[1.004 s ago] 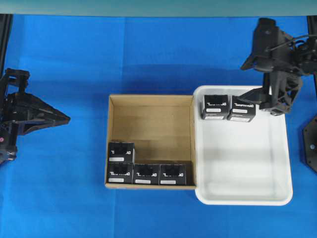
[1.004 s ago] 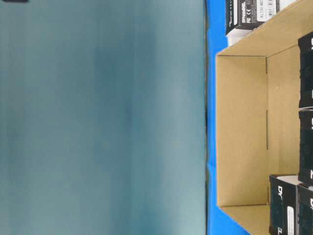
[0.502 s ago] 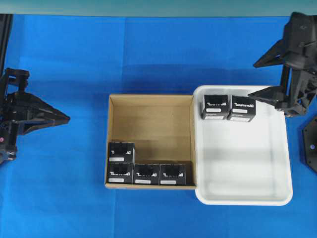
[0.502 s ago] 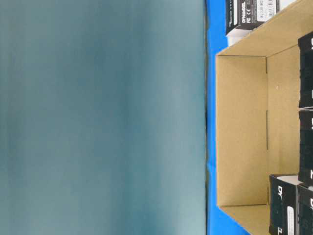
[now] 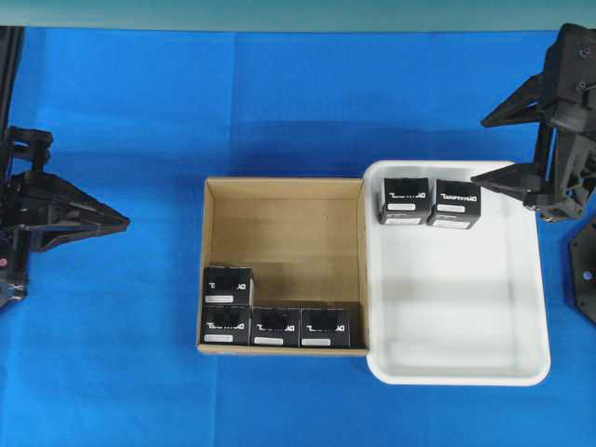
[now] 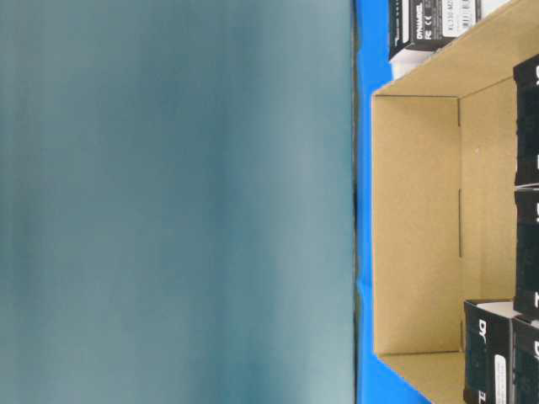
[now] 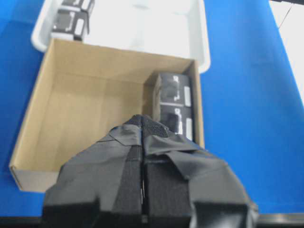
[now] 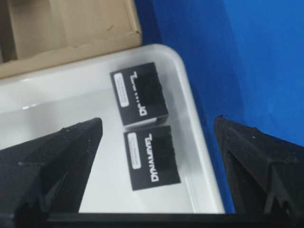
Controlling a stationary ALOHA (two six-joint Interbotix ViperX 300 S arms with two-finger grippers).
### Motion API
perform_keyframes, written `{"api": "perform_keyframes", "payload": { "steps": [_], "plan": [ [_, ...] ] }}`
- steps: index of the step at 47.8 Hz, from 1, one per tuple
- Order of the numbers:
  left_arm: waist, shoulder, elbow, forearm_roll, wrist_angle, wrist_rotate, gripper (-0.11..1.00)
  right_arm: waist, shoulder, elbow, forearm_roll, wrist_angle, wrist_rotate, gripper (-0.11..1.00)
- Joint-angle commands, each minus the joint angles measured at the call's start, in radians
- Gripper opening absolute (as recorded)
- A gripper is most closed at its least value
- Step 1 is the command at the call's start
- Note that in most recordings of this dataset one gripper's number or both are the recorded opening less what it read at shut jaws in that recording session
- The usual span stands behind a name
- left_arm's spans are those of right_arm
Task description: Pick the box from inside the cardboard box.
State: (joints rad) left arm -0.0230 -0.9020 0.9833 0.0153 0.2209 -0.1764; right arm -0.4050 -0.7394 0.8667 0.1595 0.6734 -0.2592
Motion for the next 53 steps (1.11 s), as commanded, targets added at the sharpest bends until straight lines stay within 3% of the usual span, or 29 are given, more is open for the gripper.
{"api": "perform_keyframes", "payload": {
  "steps": [1,53],
  "plan": [
    [0.0,-0.002,-0.025,0.003,-0.005,0.002,-0.06,0.008,-0.005,-0.002,0.0,-0.009,-0.002,0.95],
    [0.002,-0.006,-0.025,0.002,-0.009,0.009,-0.06,0.029,-0.032,0.058,0.0,-0.083,-0.005,0.95]
  ]
}}
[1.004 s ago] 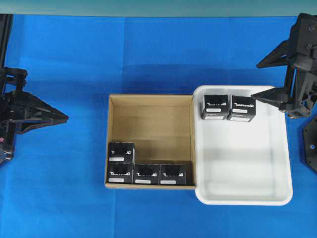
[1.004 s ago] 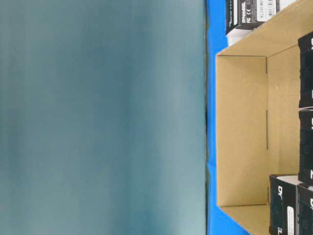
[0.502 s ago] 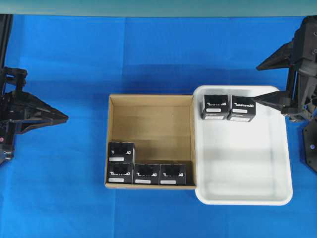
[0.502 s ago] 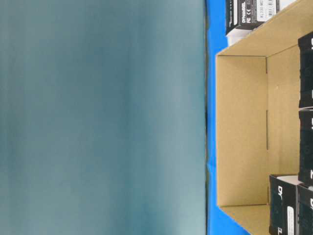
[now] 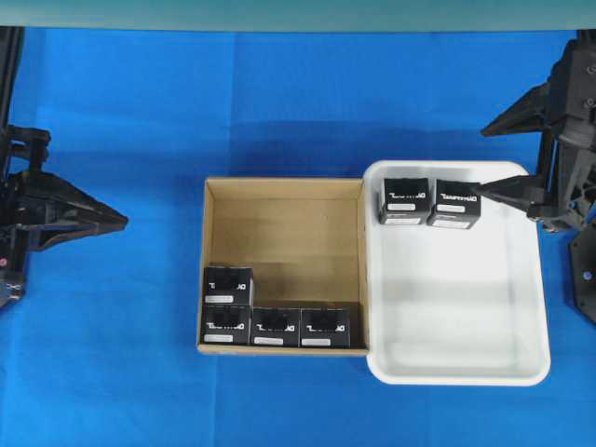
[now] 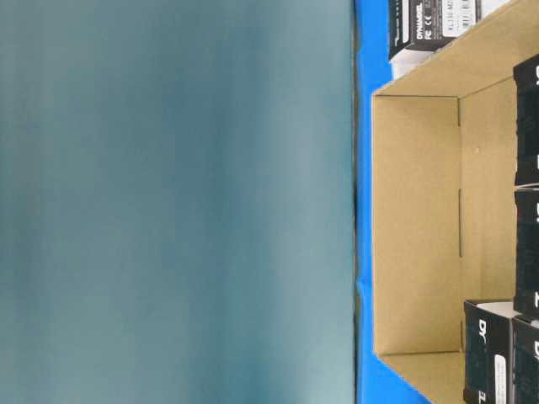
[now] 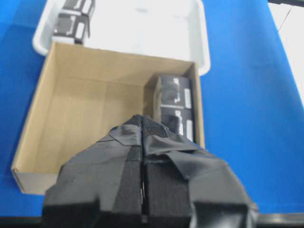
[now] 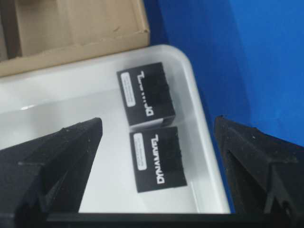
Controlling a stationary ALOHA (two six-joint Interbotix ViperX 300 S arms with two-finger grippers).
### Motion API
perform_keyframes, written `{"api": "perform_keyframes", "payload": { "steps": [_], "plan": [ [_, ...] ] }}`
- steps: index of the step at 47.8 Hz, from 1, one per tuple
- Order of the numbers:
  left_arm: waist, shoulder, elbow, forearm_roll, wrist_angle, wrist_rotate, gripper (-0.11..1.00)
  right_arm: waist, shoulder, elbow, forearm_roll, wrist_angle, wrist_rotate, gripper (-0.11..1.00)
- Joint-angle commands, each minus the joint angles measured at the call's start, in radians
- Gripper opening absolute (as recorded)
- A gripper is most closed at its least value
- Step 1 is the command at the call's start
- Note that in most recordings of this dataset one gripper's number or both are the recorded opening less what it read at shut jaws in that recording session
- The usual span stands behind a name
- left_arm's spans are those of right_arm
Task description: Pick the box from inside the cardboard box.
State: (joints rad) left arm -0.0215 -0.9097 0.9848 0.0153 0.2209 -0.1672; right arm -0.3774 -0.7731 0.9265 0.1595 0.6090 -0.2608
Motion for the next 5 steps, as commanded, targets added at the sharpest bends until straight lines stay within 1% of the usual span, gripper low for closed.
{"api": "perform_keyframes", "payload": {
  "steps": [1,5],
  "plan": [
    [0.0,0.002,-0.026,0.002,-0.009,0.0,-0.06,0.002,0.002,0.0,0.0,-0.021,-0.003,0.95],
    [0.0,0.002,-0.026,0.002,-0.009,0.0,-0.06,0.002,-0.002,0.012,0.0,-0.035,-0.002,0.95]
  ]
}}
